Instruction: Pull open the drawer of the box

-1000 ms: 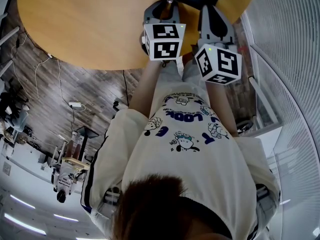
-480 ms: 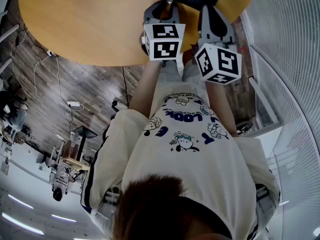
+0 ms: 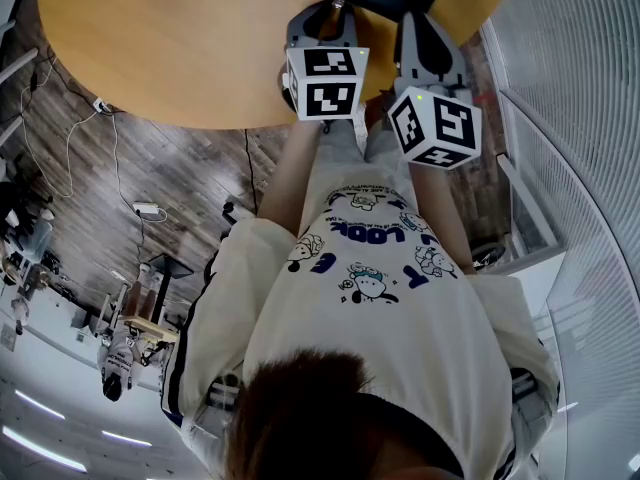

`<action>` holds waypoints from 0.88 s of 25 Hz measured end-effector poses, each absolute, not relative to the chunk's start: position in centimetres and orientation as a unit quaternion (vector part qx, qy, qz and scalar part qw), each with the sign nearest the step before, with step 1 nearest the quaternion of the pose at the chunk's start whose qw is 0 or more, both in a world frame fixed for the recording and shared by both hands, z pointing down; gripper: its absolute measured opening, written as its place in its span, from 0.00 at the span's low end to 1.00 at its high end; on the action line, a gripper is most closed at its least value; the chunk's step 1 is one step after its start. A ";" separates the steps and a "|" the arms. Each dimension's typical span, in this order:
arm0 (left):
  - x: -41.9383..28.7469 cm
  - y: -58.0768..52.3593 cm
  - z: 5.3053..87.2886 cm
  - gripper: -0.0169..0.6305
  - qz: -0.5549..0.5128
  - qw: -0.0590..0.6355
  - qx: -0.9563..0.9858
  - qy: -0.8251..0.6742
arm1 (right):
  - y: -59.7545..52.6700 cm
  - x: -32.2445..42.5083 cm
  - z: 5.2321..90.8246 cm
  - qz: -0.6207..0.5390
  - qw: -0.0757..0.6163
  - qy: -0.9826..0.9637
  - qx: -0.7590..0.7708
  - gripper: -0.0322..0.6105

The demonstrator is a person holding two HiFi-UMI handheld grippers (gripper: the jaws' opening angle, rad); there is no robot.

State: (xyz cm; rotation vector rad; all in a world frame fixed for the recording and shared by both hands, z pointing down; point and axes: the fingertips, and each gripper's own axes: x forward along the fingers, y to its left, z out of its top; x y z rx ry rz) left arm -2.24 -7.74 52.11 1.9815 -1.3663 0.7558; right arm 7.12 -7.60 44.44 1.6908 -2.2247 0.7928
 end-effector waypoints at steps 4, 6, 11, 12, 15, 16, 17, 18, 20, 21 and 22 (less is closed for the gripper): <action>-2.2 -7.6 52.1 0.15 0.286 0.307 0.746 -0.516 | -7.7 7.1 44.2 0.269 0.117 -0.761 0.578 0.11; -2.2 -7.4 52.2 0.15 0.287 0.309 0.746 -0.515 | -7.7 7.1 44.2 0.269 0.117 -0.761 0.579 0.11; -2.6 -6.9 52.0 0.15 0.289 0.308 0.745 -0.516 | -7.4 6.7 44.0 0.269 0.117 -0.761 0.578 0.11; -2.5 -6.8 52.0 0.15 0.287 0.309 0.746 -0.516 | -7.3 6.7 44.0 0.269 0.117 -0.761 0.578 0.11; -2.5 -6.6 51.9 0.15 0.290 0.308 0.745 -0.516 | -7.3 6.7 43.9 0.270 0.116 -0.762 0.577 0.11; -2.5 -6.6 51.9 0.15 0.291 0.308 0.744 -0.516 | -7.3 6.8 43.9 0.270 0.116 -0.762 0.577 0.11; -2.4 -6.5 51.9 0.15 0.292 0.308 0.744 -0.516 | -7.3 6.9 43.9 0.269 0.115 -0.763 0.576 0.11; -2.3 -6.5 51.9 0.15 0.292 0.308 0.744 -0.516 | -7.2 6.9 43.9 0.269 0.116 -0.763 0.576 0.11; -2.2 -6.4 52.1 0.15 0.291 0.308 0.744 -0.516 | -7.2 6.9 44.1 0.270 0.117 -0.764 0.575 0.11; -2.2 -6.4 52.2 0.15 0.291 0.309 0.744 -0.515 | -7.2 6.9 44.1 0.270 0.117 -0.764 0.575 0.11; -2.2 -6.3 52.2 0.15 0.292 0.309 0.745 -0.515 | -7.1 6.9 44.2 0.270 0.117 -0.764 0.575 0.11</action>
